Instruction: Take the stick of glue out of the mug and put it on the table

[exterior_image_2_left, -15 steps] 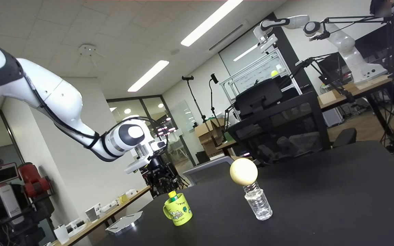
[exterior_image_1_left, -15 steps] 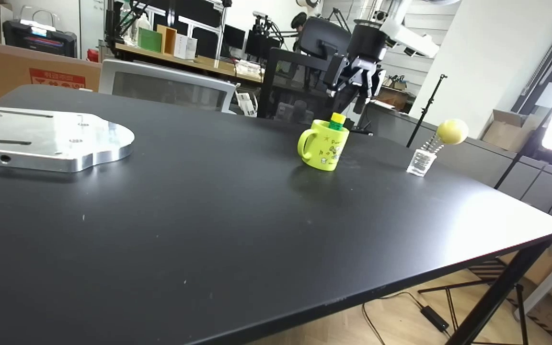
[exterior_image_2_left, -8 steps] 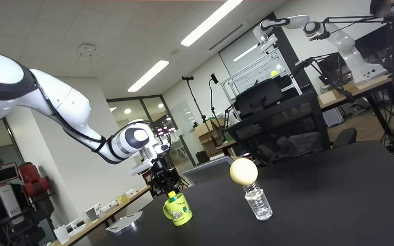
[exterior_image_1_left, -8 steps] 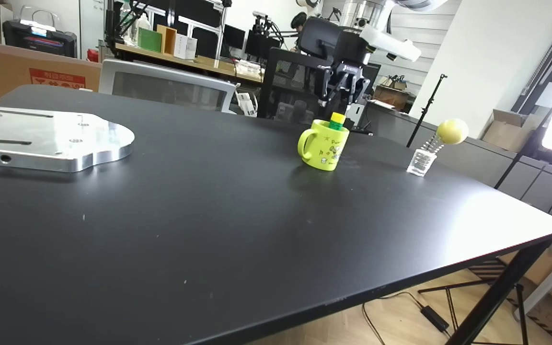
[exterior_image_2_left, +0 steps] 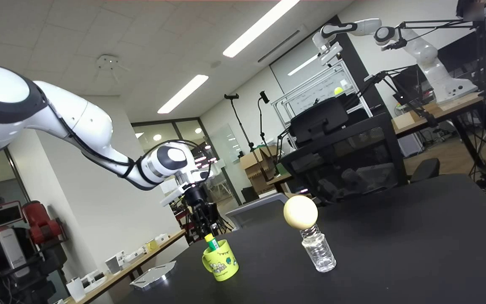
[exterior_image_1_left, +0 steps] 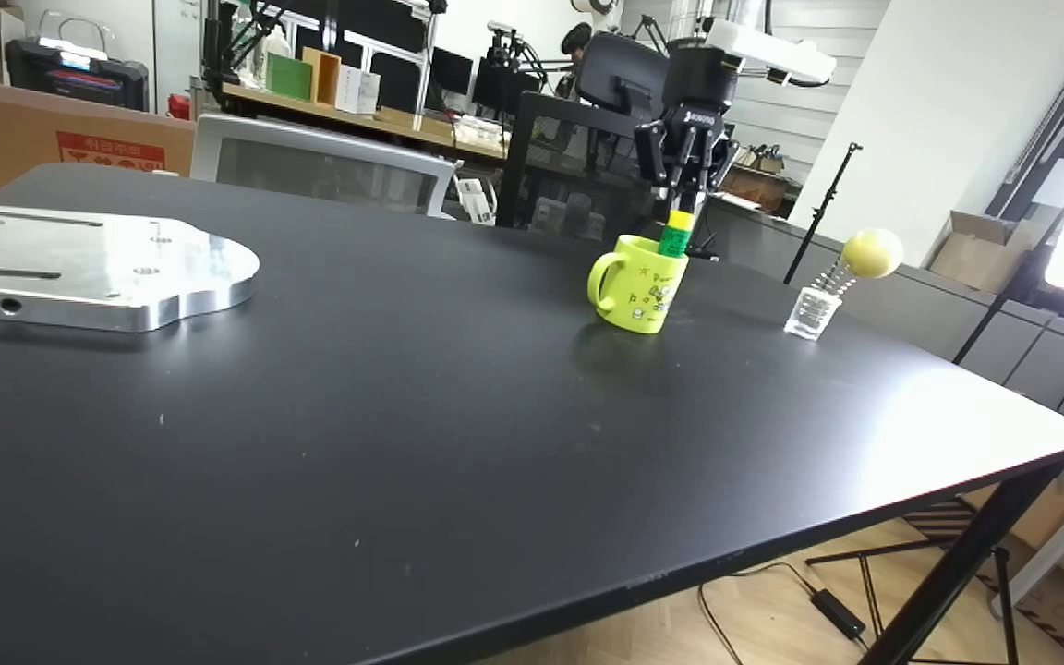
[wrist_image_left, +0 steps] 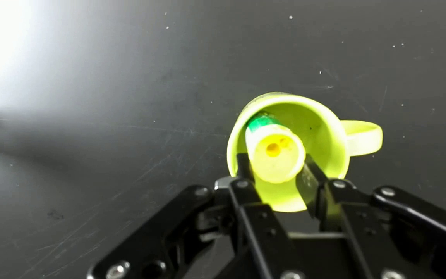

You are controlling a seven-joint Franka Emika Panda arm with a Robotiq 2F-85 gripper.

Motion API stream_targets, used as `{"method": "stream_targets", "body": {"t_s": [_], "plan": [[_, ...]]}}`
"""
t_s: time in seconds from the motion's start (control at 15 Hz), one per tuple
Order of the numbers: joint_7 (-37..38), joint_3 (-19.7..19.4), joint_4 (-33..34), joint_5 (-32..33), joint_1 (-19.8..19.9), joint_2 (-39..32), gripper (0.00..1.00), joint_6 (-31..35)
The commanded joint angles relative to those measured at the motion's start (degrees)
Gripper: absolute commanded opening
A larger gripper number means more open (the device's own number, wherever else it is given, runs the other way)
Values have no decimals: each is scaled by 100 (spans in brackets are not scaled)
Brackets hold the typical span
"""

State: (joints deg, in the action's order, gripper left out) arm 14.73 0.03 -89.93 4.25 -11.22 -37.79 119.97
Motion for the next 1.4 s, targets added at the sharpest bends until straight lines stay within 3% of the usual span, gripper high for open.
{"method": "stream_targets", "body": {"t_s": [0.0, 0.07, 0.2, 0.33, 0.4, 0.53, 1.2, 1.33], "plan": [[208, -46, 175, 48, -24, 117, 12, -329], [217, -38, 162, 16, -11, 184, 12, -295], [194, -9, 185, -53, 22, 323, 1, -344], [182, -6, 143, -34, 15, 474, 0, -361], [140, 6, 105, -25, 21, 535, 28, -354], [150, 32, 45, -61, 31, 599, 28, -428], [214, 96, -528, -282, 30, 273, 96, 104], [170, 96, -655, -291, 27, 235, 100, 398]]}}
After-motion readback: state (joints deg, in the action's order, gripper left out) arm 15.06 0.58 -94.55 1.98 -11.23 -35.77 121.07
